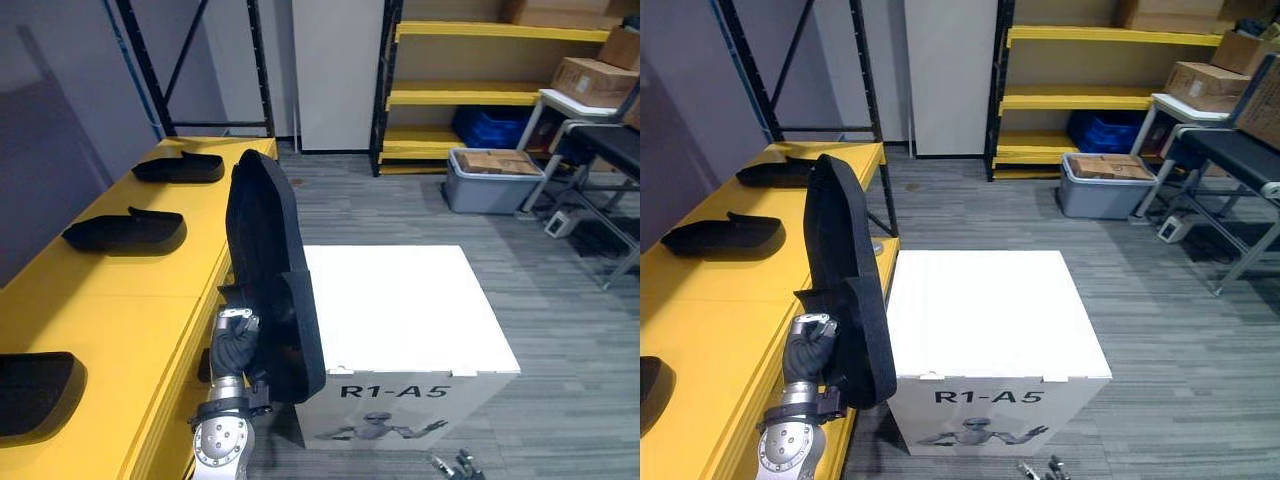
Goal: Walk over and take plastic housings, then place them on the shelf
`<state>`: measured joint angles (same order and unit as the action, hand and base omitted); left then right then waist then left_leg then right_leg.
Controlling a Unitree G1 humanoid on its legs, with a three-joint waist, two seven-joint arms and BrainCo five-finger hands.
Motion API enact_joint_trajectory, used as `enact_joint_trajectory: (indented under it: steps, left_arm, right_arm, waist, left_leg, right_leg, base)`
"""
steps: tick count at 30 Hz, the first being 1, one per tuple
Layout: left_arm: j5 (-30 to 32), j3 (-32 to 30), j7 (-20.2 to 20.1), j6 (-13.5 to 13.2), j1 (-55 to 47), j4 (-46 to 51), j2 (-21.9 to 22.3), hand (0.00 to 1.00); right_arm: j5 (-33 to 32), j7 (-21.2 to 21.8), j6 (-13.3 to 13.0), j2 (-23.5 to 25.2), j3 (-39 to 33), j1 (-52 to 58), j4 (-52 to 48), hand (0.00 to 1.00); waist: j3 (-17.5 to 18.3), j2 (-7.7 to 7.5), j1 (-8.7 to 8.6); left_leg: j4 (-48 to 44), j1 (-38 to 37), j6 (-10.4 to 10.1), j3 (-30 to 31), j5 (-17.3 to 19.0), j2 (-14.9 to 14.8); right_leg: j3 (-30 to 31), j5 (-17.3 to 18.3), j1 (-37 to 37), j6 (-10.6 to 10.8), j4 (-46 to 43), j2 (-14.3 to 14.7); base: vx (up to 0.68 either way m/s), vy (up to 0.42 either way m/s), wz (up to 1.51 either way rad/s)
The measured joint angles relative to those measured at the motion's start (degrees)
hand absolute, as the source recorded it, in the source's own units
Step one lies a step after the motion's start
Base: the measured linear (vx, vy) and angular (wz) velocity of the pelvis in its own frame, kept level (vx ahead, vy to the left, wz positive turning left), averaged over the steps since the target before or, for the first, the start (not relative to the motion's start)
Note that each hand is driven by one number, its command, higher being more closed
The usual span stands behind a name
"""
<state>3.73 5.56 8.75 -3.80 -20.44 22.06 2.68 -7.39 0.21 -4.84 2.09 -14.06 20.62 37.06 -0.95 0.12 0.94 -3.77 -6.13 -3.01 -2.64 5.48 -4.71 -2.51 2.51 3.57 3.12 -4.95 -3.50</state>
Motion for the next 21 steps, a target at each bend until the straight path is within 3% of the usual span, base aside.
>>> enact_joint_trajectory:
  steps: [6, 12, 13, 15, 17, 19, 20, 21]
  left_arm:
    - [0.0, 0.5, 0.0, 0.0, 0.0, 0.0, 0.2, 1.00]
    - [0.0, 0.6, 1.2, 0.0, 2.4, 0.9, 0.0, 1.00]
    - [0.0, 0.4, 1.5, 0.0, 2.7, 1.8, 0.1, 1.00]
    - [0.0, 0.3, 2.4, 0.0, 2.8, 3.6, 0.0, 1.00]
    - [0.0, 0.8, 2.4, -0.1, 2.9, 4.3, 0.2, 1.00]
    - [0.0, 2.7, 2.5, -0.7, 3.3, 4.3, 0.1, 1.00]
    - [0.0, 4.0, 2.3, -1.4, 4.8, 4.2, -0.1, 1.00]
    - [0.0, 4.8, 2.3, -1.7, 5.7, 4.0, -0.3, 1.00]
  right_arm:
    - [2.5, -0.1, 0.2, 0.0, 3.5, -3.4, 3.1, 0.00]
    - [3.7, -1.2, 0.3, -1.9, 7.5, -8.2, 5.0, 0.00]
    - [3.7, -1.3, 0.2, -2.5, 7.5, -9.5, 5.4, 0.00]
    - [3.8, -1.9, 0.2, -3.2, 7.5, -11.8, 6.3, 0.00]
    - [4.7, -2.6, 0.3, -4.5, 7.5, -11.9, 6.5, 0.00]
    - [4.8, -2.9, 0.2, -4.9, 7.4, -10.7, 6.5, 0.00]
    - [4.8, -3.1, 0.2, -5.4, 7.3, -10.5, 6.9, 0.00]
    - [4.9, -3.1, 0.2, -5.4, 7.3, -10.6, 7.5, 0.00]
  waist:
    - [0.2, -1.22, 1.62]
    - [-3.0, -2.48, 3.27]
    - [-3.9, -2.30, 3.39]
    - [-4.4, -2.31, 3.71]
    - [-4.6, -2.36, 3.44]
    - [-4.2, -1.67, 2.85]
    - [-4.1, -0.31, 2.20]
    - [-3.7, -0.60, 1.56]
  left_leg:
    - [-0.6, 0.1, -0.3, 4.0, -0.2, 0.9]
    - [-4.7, 7.6, -2.4, 15.5, -3.1, 4.2]
    - [-4.5, 9.1, -2.7, 14.7, -4.1, 4.2]
    - [-7.1, 13.5, -0.9, 4.2, -2.9, 0.5]
    - [-20.9, 17.2, 2.6, -9.9, 1.0, -5.1]
    - [-28.0, 15.9, 5.0, -14.9, 1.8, -8.1]
    - [-26.0, 16.4, 5.2, -15.8, 3.5, -6.6]
    - [-22.4, 16.1, 5.0, -15.5, 3.7, -5.1]
  right_leg:
    - [-3.8, 3.4, 0.4, 0.1, -4.1, -1.4]
    - [-16.9, 6.9, 0.2, -0.2, -8.9, -4.8]
    - [-19.3, 7.1, -0.2, -0.4, -9.3, -5.4]
    - [-23.7, 7.2, -1.7, -0.8, -10.5, -6.4]
    - [-28.8, 7.3, -0.7, -0.9, -12.1, -9.2]
    - [-32.9, 7.9, 1.0, -0.1, -13.2, -10.8]
    - [-34.8, 9.3, 1.7, 1.4, -14.6, -11.6]
    - [-35.8, 9.6, 1.6, 1.9, -14.6, -12.2]
  base:
    - [0.01, -0.022, 0.37]
    - [-0.09, -0.050, 1.17]
    - [-0.18, -0.006, 1.34]
    - [-0.14, 0.025, 1.16]
    - [-0.04, 0.100, 1.13]
    - [-0.02, 0.228, 1.15]
    - [-0.03, 0.243, 1.37]
    - [-0.02, 0.235, 1.70]
